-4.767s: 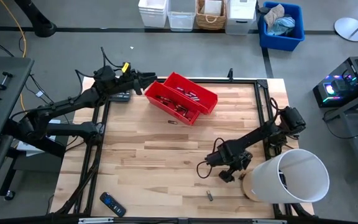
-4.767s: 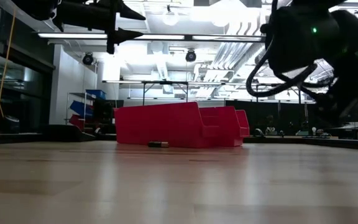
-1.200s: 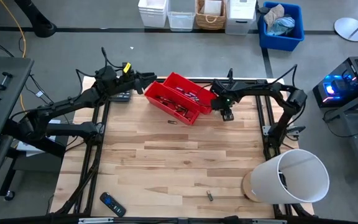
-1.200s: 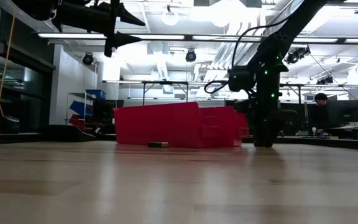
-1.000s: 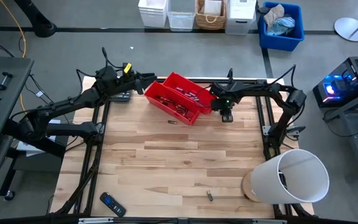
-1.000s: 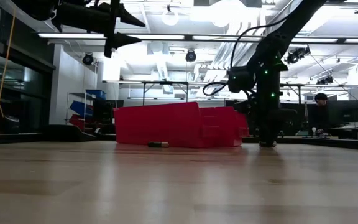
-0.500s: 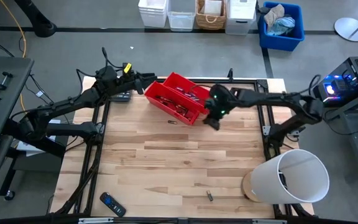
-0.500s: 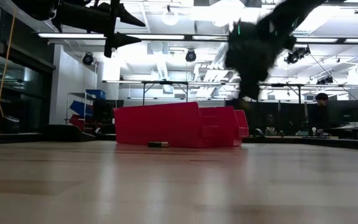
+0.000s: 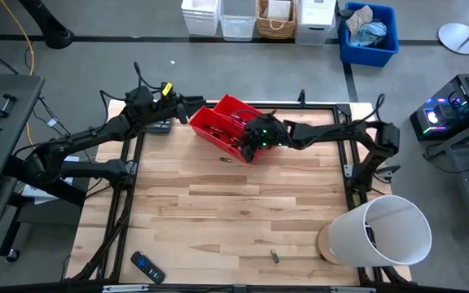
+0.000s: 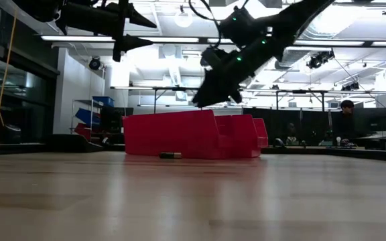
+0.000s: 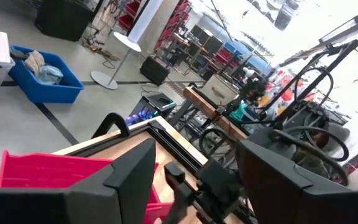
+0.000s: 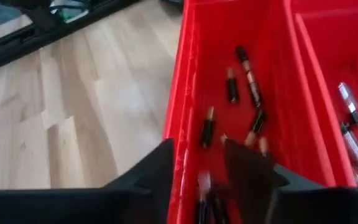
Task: Sort batteries
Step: Put the black battery into the bottom red bin
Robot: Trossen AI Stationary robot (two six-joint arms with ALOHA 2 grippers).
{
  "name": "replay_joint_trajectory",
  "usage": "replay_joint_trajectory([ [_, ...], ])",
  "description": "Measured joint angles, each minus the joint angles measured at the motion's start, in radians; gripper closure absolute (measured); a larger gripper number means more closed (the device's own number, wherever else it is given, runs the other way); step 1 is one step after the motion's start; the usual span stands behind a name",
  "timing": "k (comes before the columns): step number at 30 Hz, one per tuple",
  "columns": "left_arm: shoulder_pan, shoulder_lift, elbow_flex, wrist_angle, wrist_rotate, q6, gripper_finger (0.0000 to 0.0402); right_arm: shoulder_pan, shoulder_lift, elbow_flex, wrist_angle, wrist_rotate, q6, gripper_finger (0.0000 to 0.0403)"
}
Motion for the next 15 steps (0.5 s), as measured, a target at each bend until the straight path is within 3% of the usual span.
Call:
replay_joint_trajectory([
  [4, 0.000, 0.000, 0.000, 0.000, 0.014, 0.000, 0.0188, 0.001, 0.015, 0.078, -0.086, 0.076, -0.032, 0.0221],
  [7, -0.003, 0.000, 0.002, -0.008, 0.060, 0.003, 0.0188, -0.020, -0.004, 0.169, -0.278, 0.070, -0.054, 0.0192],
  [9, -0.039, 0.023, 0.047, -0.145, 0.097, 0.080, 0.0188, -0.034, -0.026, 0.238, -0.400, 0.050, -0.059, 0.0185],
  [11, -0.107, 0.079, 0.117, -0.386, 0.096, 0.248, 0.0188, -0.045, -0.058, 0.293, -0.509, 0.052, -0.097, 0.0183],
  [13, -0.166, 0.157, 0.184, -0.599, 0.052, 0.426, 0.0188, -0.055, -0.092, 0.345, -0.589, 0.078, -0.136, 0.0182],
  [15, -0.225, 0.238, 0.244, -0.699, 0.011, 0.547, 0.0188, -0.068, -0.131, 0.391, -0.654, 0.114, -0.165, 0.0182],
])
